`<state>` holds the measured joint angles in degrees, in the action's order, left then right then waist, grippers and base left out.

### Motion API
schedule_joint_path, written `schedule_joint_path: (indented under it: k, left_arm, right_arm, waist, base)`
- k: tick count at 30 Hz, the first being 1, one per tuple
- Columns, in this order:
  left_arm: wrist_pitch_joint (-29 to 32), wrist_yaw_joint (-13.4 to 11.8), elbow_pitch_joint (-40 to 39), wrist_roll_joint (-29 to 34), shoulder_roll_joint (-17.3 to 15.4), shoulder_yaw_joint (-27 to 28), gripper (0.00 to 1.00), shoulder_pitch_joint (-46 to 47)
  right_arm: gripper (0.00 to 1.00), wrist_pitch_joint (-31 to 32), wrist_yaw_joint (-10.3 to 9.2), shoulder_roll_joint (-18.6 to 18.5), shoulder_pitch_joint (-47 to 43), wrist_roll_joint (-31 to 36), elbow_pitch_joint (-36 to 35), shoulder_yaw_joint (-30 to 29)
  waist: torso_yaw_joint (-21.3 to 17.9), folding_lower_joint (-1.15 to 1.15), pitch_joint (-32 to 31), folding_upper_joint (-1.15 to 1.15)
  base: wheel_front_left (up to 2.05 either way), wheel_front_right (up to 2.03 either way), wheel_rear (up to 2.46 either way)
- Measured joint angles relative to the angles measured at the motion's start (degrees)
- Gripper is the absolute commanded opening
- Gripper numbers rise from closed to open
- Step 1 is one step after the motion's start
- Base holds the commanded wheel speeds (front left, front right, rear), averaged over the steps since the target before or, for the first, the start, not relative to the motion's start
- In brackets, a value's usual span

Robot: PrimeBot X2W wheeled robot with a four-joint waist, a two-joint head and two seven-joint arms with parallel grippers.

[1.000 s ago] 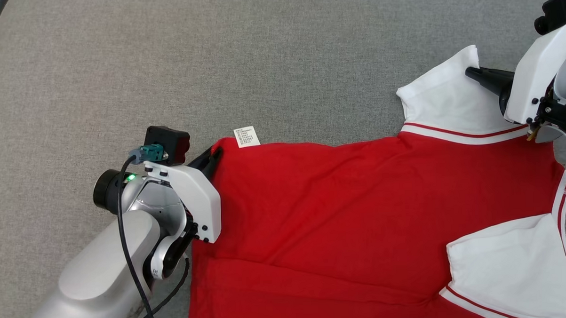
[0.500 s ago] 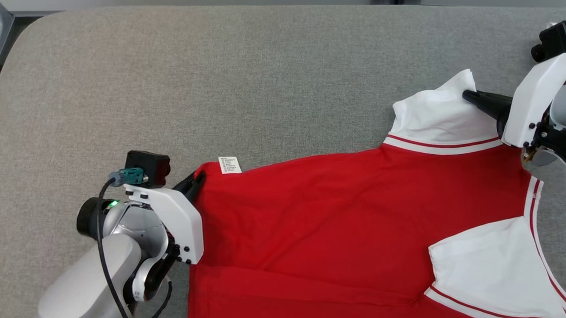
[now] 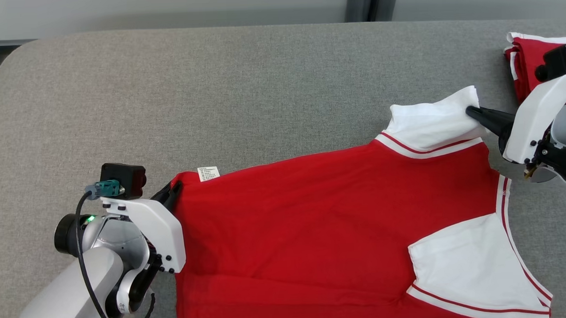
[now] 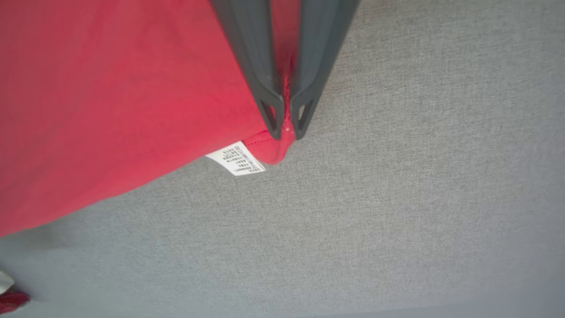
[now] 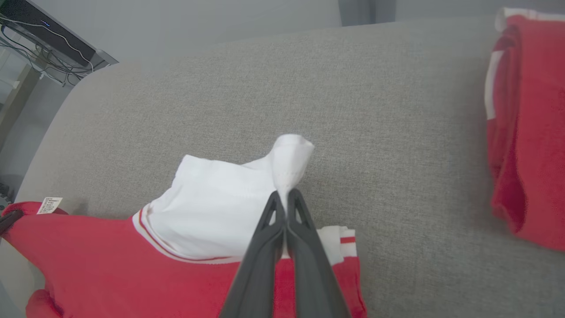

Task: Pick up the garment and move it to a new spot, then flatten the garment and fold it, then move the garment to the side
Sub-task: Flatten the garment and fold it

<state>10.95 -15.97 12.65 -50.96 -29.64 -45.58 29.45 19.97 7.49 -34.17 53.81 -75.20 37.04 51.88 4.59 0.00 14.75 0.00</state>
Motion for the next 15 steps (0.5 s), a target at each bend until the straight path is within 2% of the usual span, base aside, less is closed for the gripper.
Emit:
schedule_joint_path:
  k: [7, 15]
  left_arm:
    - [1.0, -0.3, -3.5, -1.0, -1.6, -0.1, 0.00, -1.6]
    - [6.0, -0.8, -7.2, -2.3, -6.6, -1.3, 0.00, -4.9]
  right_arm:
    - [0.00, -1.2, 0.00, -0.2, -1.6, -2.1, -0.8, 1.8]
    - [0.00, 1.4, 0.00, -1.1, -3.8, -4.0, -2.6, 4.6]
  waist:
    - [-1.0, 0.00, -2.4, 0.00]
    - [-2.9, 0.00, -4.4, 0.00]
  base:
    - [0.00, 0.00, 0.00]
    - [0.00, 0.00, 0.00]
